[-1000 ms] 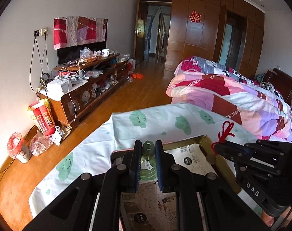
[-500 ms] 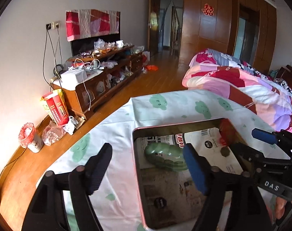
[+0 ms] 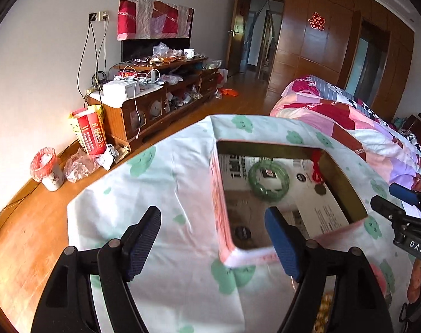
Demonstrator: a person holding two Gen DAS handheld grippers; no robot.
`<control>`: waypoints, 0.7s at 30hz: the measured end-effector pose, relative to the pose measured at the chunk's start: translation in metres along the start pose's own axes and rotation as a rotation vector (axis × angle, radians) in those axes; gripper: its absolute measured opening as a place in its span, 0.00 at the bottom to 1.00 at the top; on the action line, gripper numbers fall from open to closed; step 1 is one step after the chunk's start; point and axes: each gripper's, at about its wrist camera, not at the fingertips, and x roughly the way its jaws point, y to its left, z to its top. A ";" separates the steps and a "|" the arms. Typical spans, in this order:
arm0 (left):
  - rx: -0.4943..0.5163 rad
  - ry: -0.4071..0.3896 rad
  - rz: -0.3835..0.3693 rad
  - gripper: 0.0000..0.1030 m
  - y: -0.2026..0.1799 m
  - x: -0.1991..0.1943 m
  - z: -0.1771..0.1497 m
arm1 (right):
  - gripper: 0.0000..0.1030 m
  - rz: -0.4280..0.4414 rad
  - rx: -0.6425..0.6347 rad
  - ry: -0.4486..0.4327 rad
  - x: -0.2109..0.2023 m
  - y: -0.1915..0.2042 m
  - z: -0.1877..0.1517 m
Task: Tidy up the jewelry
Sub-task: 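Withdraw both tools from the tin back toward the jewelry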
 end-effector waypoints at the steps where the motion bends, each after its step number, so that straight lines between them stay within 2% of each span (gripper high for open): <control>1: 0.006 0.006 0.005 0.75 -0.002 -0.001 -0.003 | 0.67 -0.003 0.003 -0.001 -0.002 -0.001 -0.002; 21: 0.105 0.086 0.022 0.75 -0.028 -0.008 -0.044 | 0.67 -0.046 0.034 0.043 -0.012 -0.021 -0.043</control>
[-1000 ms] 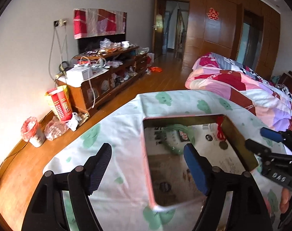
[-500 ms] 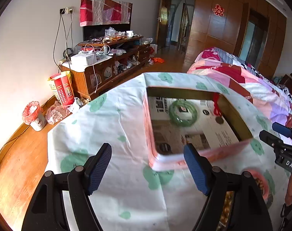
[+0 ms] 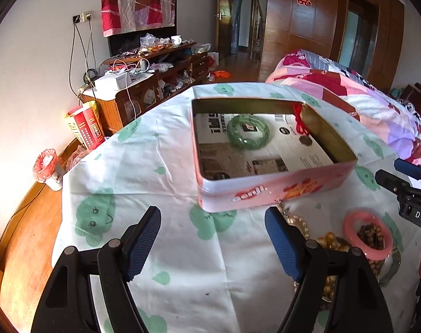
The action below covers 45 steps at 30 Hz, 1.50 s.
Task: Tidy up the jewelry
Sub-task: 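Withdraw both tools from the tin back toward the jewelry, then close the left tool on the silver bangle beside the pearls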
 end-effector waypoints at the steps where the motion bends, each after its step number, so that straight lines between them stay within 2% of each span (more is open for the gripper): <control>1: 0.000 0.002 -0.001 0.75 0.000 0.000 0.000 | 0.67 -0.001 -0.001 0.003 0.000 0.000 -0.001; 14: 0.014 0.021 0.003 0.75 -0.005 0.000 -0.007 | 0.67 -0.013 0.010 0.016 0.002 -0.007 -0.012; 21: 0.004 0.005 -0.028 0.75 -0.009 -0.014 -0.014 | 0.67 -0.004 0.031 0.025 -0.006 -0.010 -0.026; 31: 0.090 0.004 -0.076 0.75 -0.042 -0.022 -0.026 | 0.67 0.016 0.059 0.025 -0.019 -0.007 -0.050; 33: 0.106 0.005 -0.092 0.65 -0.047 -0.022 -0.028 | 0.70 0.015 0.061 0.021 -0.019 -0.006 -0.051; 34: 0.115 0.012 -0.102 0.54 -0.049 -0.022 -0.028 | 0.73 0.013 0.065 0.019 -0.019 -0.006 -0.051; 35: 0.127 0.027 -0.112 0.48 -0.052 -0.019 -0.029 | 0.74 0.012 0.068 0.017 -0.019 -0.007 -0.051; 36: 0.138 0.039 -0.121 0.45 -0.055 -0.017 -0.030 | 0.74 0.012 0.073 0.015 -0.019 -0.008 -0.051; 37: 0.145 0.045 -0.133 0.38 -0.057 -0.017 -0.031 | 0.74 0.012 0.077 0.014 -0.019 -0.008 -0.051; 40: 0.166 0.057 -0.144 0.32 -0.061 -0.016 -0.033 | 0.75 0.016 0.086 0.014 -0.018 -0.009 -0.051; 42: 0.163 0.080 -0.167 0.25 -0.060 -0.012 -0.033 | 0.77 0.017 0.090 0.016 -0.018 -0.010 -0.051; 44: 0.144 0.094 -0.204 0.12 -0.057 -0.009 -0.032 | 0.77 0.015 0.089 0.016 -0.017 -0.009 -0.051; 45: 0.141 0.093 -0.206 0.12 -0.057 -0.010 -0.032 | 0.77 0.015 0.086 0.017 -0.017 -0.009 -0.051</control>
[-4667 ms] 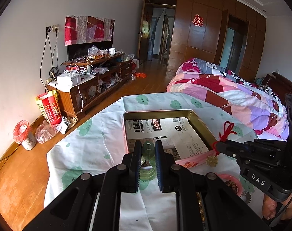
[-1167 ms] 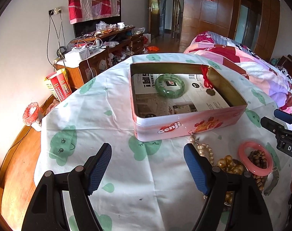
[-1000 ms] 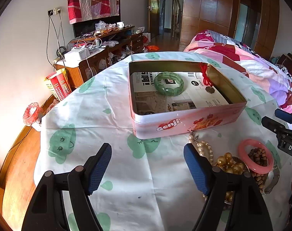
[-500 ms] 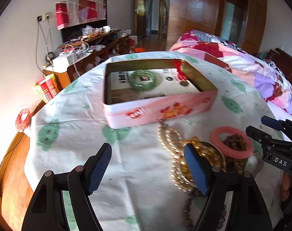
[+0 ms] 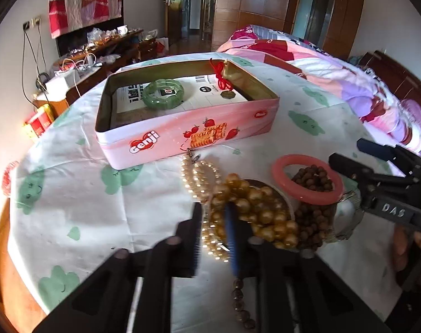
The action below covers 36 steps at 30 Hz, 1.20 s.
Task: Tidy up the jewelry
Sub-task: 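Close the left tool on the silver bangle beside the pearls, then lift the silver bangle with the left tool while the right tool grasps the pink bangle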
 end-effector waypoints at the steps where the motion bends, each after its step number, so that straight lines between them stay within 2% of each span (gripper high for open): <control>1: 0.000 -0.008 -0.005 0.12 0.000 -0.002 -0.001 | 0.77 -0.002 -0.004 0.001 0.000 0.000 0.000; 4: -0.014 -0.054 -0.042 0.12 0.001 -0.014 0.002 | 0.78 -0.002 -0.007 0.000 0.001 0.000 -0.001; 5: -0.009 -0.080 -0.045 0.06 0.000 -0.021 0.005 | 0.78 0.000 -0.003 0.002 0.001 -0.002 -0.001; 8: 0.000 -0.128 -0.040 0.04 -0.001 -0.034 0.012 | 0.81 0.004 0.008 0.006 0.001 -0.003 -0.001; 14: -0.029 -0.118 -0.041 0.04 0.011 -0.030 0.015 | 0.81 0.004 0.007 0.006 0.001 -0.002 -0.002; 22: -0.085 -0.218 -0.027 0.04 0.030 -0.060 0.028 | 0.81 0.018 0.025 0.004 0.000 -0.004 -0.002; 26: -0.107 -0.191 0.012 0.04 0.041 -0.047 0.027 | 0.81 0.027 0.030 -0.016 -0.004 -0.001 0.000; 30: -0.129 -0.173 0.042 0.04 0.049 -0.040 0.021 | 0.83 0.148 0.042 -0.013 -0.007 0.005 0.006; 33: -0.137 -0.171 0.045 0.04 0.052 -0.038 0.021 | 0.91 0.184 0.040 -0.012 -0.007 0.015 0.012; 36: -0.149 -0.160 0.049 0.04 0.057 -0.035 0.019 | 0.91 0.193 0.013 0.011 -0.002 0.028 0.017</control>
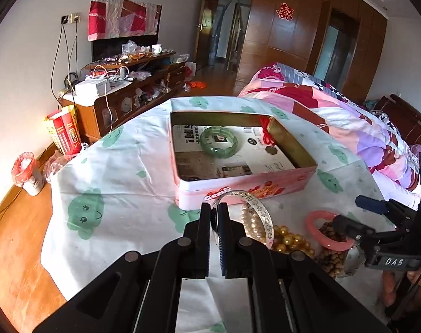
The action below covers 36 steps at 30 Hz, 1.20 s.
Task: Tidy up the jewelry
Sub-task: 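Lift the silver bangle with the left tool while the right tool grasps the pink bangle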
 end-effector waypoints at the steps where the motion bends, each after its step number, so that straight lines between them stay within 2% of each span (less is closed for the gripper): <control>1: -0.006 0.010 0.005 0.04 0.002 0.003 -0.001 | 0.91 0.002 -0.005 0.015 0.004 0.003 0.000; 8: -0.022 0.057 0.004 0.04 0.010 0.017 -0.007 | 0.91 -0.009 -0.055 0.118 0.028 0.015 -0.006; 15: -0.006 0.079 0.026 0.03 0.008 0.020 -0.010 | 0.91 -0.003 -0.059 0.147 0.032 0.015 -0.008; 16: -0.005 0.080 0.024 0.03 0.007 0.020 -0.011 | 0.90 -0.001 -0.065 0.146 0.032 0.017 -0.008; 19: -0.005 0.082 0.019 0.03 0.007 0.020 -0.011 | 0.80 0.011 -0.078 0.136 0.029 0.019 -0.008; 31: -0.005 0.089 0.005 0.03 0.007 0.023 -0.012 | 0.80 0.028 -0.036 0.115 0.024 0.012 -0.007; 36: 0.000 0.076 -0.010 0.03 0.003 0.017 -0.008 | 0.80 0.014 -0.040 0.059 0.014 0.012 -0.006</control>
